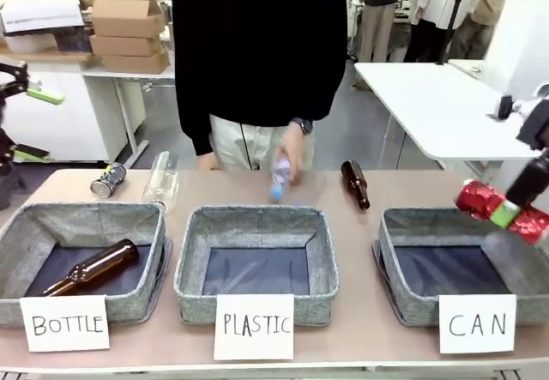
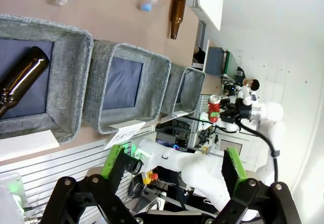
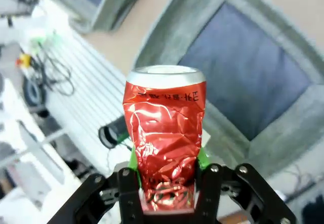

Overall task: Sort the can waste into the basket.
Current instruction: Pick up the can waste from the table and place it in the right Fabric basket.

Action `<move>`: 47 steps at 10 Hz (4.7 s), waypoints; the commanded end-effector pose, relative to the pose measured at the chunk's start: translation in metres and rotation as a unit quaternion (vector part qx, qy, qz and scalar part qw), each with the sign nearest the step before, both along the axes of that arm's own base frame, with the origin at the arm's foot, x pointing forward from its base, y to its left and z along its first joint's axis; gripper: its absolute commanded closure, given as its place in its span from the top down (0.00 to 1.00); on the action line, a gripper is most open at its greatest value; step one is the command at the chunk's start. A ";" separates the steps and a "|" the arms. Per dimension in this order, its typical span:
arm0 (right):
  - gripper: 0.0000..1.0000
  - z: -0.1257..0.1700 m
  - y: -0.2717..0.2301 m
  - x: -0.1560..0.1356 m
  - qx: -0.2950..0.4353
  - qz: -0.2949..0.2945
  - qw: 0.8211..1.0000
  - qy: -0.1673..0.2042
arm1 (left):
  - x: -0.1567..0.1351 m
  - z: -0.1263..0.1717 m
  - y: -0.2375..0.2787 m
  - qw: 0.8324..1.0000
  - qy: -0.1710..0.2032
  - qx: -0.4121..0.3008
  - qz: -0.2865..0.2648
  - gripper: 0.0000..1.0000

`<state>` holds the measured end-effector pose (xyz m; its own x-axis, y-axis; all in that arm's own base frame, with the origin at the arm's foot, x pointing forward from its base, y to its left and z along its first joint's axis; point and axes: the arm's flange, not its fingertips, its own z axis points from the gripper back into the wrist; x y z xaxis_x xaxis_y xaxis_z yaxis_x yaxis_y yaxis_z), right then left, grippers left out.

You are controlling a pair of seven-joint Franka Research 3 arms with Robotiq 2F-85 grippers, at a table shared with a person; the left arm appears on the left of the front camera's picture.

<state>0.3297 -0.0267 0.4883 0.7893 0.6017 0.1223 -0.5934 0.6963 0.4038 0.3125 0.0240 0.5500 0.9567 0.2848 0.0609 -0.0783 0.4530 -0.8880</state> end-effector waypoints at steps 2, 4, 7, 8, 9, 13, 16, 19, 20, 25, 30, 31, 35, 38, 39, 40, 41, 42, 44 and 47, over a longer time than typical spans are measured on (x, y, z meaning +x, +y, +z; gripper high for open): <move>0.00 -0.031 0.000 -0.011 -0.012 0.031 0.999 -0.034 | 0.000 0.000 -0.001 1.000 -0.010 -0.010 -0.005 1.00; 0.00 -0.037 -0.002 -0.007 -0.015 0.036 0.997 -0.066 | 0.000 0.000 -0.001 1.000 -0.010 -0.010 -0.005 1.00; 0.00 -0.039 0.001 -0.005 -0.030 0.056 0.996 -0.068 | 0.000 0.000 -0.001 1.000 -0.010 -0.010 -0.005 1.00; 0.00 -0.041 0.001 -0.005 -0.036 0.043 0.996 -0.072 | 0.000 0.000 -0.001 1.000 -0.010 -0.010 -0.005 1.00; 0.99 -0.042 0.001 -0.007 -0.037 0.040 0.994 -0.090 | 0.000 0.000 -0.001 1.000 -0.010 -0.010 -0.005 1.00; 1.00 -0.039 0.001 -0.011 -0.014 0.056 0.991 -0.116 | 0.000 0.000 -0.001 1.000 -0.010 -0.010 -0.005 1.00; 1.00 -0.039 0.004 -0.008 -0.013 0.063 0.992 -0.110 | 0.000 0.000 -0.001 1.000 -0.010 -0.010 -0.005 1.00; 1.00 0.011 -0.003 0.000 0.442 -0.107 0.889 0.047 | 0.000 0.000 -0.001 1.000 -0.010 -0.010 -0.005 1.00; 1.00 0.020 -0.020 0.003 0.532 -0.083 0.835 0.114 | 0.000 0.000 -0.001 1.000 -0.010 -0.010 -0.005 1.00; 1.00 0.025 -0.049 0.000 0.430 0.013 0.901 0.046 | 0.000 0.000 -0.001 1.000 -0.010 -0.010 -0.005 1.00; 1.00 0.025 -0.049 0.000 0.430 0.013 0.901 0.046 | 0.000 0.000 -0.001 1.000 -0.010 -0.010 -0.005 1.00; 1.00 0.025 -0.049 0.000 0.430 0.013 0.901 0.046 | 0.000 0.000 -0.001 1.000 -0.010 -0.010 -0.005 1.00; 1.00 0.025 -0.049 0.000 0.430 0.013 0.901 0.046 | 0.000 0.000 -0.001 1.000 -0.010 -0.010 -0.005 1.00; 1.00 0.025 -0.049 0.000 0.430 0.013 0.901 0.046 | 0.007 0.016 -0.010 0.987 -0.007 0.160 0.008 1.00; 1.00 0.025 -0.049 0.000 0.430 0.013 0.901 0.046 | 0.036 0.019 -0.019 0.958 0.006 0.287 0.006 1.00; 1.00 0.025 -0.049 0.000 0.430 0.013 0.901 0.046 | 0.080 0.005 -0.022 0.891 0.076 0.448 -0.011 1.00; 1.00 0.025 -0.049 0.000 0.430 0.013 0.901 0.046 | 0.110 -0.017 -0.020 0.823 0.154 0.546 -0.028 1.00; 1.00 0.025 -0.049 0.000 0.430 0.013 0.901 0.046 | 0.127 -0.031 -0.015 0.802 0.206 0.560 -0.037 1.00; 1.00 0.025 -0.049 0.000 0.430 0.013 0.901 0.046 | 0.140 -0.017 0.000 0.860 0.181 0.476 0.038 1.00; 1.00 0.025 -0.049 0.000 0.430 0.013 0.901 0.046 | 0.146 -0.053 0.000 0.870 0.131 0.475 0.027 1.00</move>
<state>0.3301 -0.0755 0.5152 0.8189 0.3278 0.4711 -0.5216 0.0827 0.8491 0.4546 0.0135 0.5010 0.9639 0.2523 0.0848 -0.2437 0.9647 -0.0998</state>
